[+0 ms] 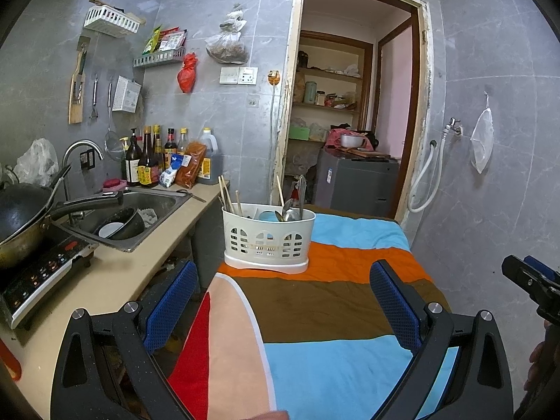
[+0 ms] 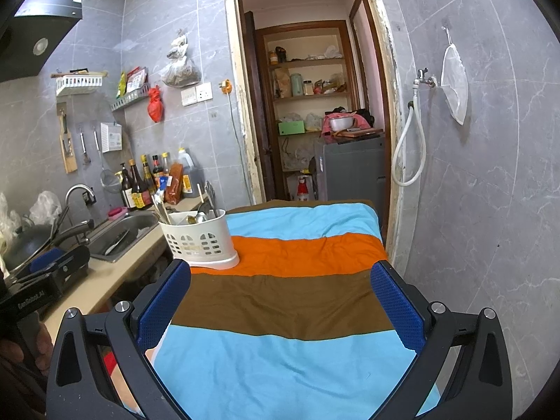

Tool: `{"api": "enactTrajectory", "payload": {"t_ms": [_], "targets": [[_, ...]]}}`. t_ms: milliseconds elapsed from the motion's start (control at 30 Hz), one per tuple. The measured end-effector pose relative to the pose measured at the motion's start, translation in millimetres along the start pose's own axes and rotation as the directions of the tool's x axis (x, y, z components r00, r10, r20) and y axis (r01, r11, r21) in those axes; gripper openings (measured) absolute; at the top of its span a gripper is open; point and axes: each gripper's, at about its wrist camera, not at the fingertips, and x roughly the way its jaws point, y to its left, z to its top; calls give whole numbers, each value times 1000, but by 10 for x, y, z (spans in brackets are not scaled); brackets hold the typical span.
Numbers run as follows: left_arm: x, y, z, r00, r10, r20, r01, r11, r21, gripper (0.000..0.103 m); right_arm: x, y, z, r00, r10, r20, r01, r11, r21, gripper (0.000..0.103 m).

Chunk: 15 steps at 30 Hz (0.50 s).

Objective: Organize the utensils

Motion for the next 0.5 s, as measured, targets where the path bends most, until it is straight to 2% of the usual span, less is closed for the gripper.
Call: {"api": "enactTrajectory", "payload": {"t_ms": [500], "targets": [[13,-7,-16,1000,4,-8,-4,1000,15,97,-18,64,-62,1000,2,-7,-1,1000,3,103]]}}
